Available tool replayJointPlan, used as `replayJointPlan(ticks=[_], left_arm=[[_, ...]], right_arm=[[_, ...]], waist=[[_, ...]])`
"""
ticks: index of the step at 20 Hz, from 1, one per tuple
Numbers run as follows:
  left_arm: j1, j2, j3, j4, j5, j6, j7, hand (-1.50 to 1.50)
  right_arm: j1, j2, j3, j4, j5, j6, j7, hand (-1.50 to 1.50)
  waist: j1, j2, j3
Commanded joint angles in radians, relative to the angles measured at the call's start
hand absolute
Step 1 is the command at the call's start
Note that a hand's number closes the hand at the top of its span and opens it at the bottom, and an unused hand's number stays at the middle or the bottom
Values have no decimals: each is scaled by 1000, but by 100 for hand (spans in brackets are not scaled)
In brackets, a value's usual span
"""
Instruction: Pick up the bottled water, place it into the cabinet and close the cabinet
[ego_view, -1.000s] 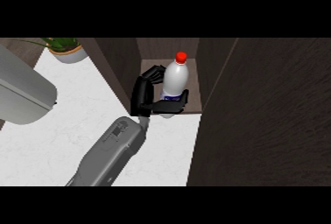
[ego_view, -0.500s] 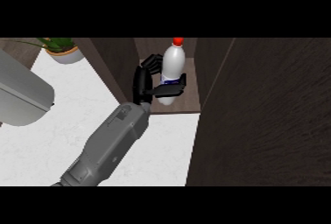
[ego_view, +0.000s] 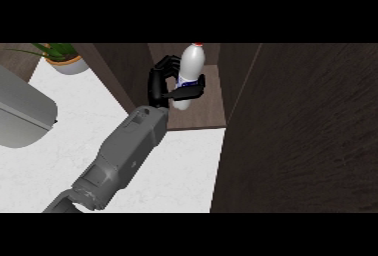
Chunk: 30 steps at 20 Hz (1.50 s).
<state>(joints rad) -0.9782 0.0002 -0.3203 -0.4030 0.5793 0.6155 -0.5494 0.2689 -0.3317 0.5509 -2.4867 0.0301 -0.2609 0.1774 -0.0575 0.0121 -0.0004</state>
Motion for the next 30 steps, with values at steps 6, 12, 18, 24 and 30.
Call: replayJointPlan(ticks=[6,12,18,24,30], left_arm=[[-107,21,41,203,-15,-7,-84,150],[-112,0,31,258,-33,13,-116,-150],[-161,4,72,282,-15,-21,-105,-150],[-140,0,119,280,15,-54,-162,-150],[-181,0,67,291,-41,-94,-130,-150]], right_arm=[[26,-20,-38,-67,-41,31,-6,-150],[20,-30,-73,-72,-86,53,-2,-150],[24,-25,-39,-99,-44,49,24,-150],[35,-33,-56,-111,-67,63,3,-150],[-8,2,-17,-81,-26,45,22,-150]], waist=[[-11,8,0],[-13,11,0],[-12,9,-1],[-22,12,-1],[-19,11,-1]])
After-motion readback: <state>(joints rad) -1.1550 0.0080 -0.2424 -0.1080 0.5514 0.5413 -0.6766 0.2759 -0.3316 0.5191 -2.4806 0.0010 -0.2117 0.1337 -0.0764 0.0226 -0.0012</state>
